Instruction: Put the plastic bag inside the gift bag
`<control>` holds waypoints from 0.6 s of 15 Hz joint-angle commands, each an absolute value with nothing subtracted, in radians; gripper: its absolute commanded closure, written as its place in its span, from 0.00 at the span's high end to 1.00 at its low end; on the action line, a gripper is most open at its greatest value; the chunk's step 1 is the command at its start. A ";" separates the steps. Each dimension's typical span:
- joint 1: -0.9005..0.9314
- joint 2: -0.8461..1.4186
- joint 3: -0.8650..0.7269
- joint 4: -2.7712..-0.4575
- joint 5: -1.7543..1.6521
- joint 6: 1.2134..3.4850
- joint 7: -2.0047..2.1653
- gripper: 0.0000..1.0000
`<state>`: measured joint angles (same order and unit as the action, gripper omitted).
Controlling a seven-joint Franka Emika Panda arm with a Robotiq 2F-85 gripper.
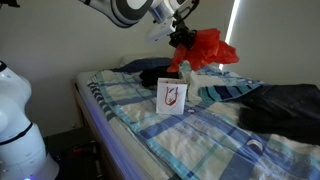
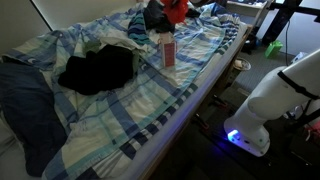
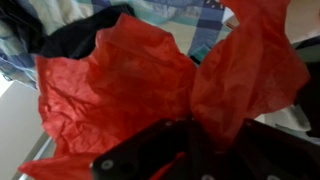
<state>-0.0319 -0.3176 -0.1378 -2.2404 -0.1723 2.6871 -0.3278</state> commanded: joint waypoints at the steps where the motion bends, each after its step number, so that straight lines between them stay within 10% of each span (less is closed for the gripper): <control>1: 0.048 -0.354 -0.144 -2.290 -0.079 2.686 -0.410 0.01; 9: 0.107 -0.365 -0.128 -2.348 -0.042 2.609 -0.446 0.01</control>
<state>0.0999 -0.3319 -0.1369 -2.3228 -0.0633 2.6543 -0.4102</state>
